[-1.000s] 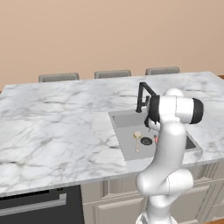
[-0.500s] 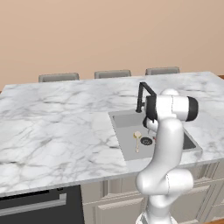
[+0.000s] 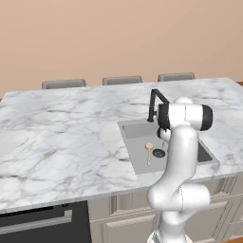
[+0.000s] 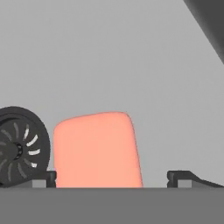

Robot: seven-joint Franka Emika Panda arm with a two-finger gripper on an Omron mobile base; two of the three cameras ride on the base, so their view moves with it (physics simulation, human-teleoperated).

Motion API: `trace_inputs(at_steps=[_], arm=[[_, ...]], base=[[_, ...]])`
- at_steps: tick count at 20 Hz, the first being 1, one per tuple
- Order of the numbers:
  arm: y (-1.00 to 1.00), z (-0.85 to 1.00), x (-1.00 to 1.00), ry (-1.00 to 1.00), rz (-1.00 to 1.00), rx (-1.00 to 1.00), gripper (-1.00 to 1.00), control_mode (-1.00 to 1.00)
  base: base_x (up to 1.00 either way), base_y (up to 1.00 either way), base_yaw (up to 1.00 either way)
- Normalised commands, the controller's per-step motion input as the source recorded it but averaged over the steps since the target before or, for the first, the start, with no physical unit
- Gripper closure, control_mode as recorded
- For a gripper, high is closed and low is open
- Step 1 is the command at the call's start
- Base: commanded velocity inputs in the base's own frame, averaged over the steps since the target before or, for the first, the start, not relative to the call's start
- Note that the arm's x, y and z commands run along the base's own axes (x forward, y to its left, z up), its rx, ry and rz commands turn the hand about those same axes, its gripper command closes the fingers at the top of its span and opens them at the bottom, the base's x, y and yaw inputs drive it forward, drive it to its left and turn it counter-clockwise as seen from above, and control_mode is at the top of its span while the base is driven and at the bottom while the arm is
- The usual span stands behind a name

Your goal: Pick up the bar soap and dish brush from the sink, and place them back in the cabinet, and close the cabinet doors.

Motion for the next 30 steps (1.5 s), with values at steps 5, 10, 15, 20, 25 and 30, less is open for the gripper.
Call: trace_inputs(at_steps=[5,10,15,20,25,30], arm=[[0.0,-0.25,0.04,0.03,0.0,0.0,-1.0,-1.0],[0.0,-0.2,0.04,0.03,0.0,0.0,1.0,-1.0],[0.0,-0.1,0.0,0.02,0.0,0.0,1.0,-1.0],[0.0,0.01,0.0,0.0,0.0,0.0,1.0,-1.0],[0.0,0.48,0.0,-0.04,0.0,0.0,1.0,-1.0],[0.0,0.61,-0.05,-0.01,0.0,0.0,1.0,-1.0]], base=[[0.0,0.0,0.0],[0.0,0.0,0.0],[0.0,0.0,0.0],[0.0,0.0,0.0],[0.0,0.0,0.0],[0.0,0.0,0.0]])
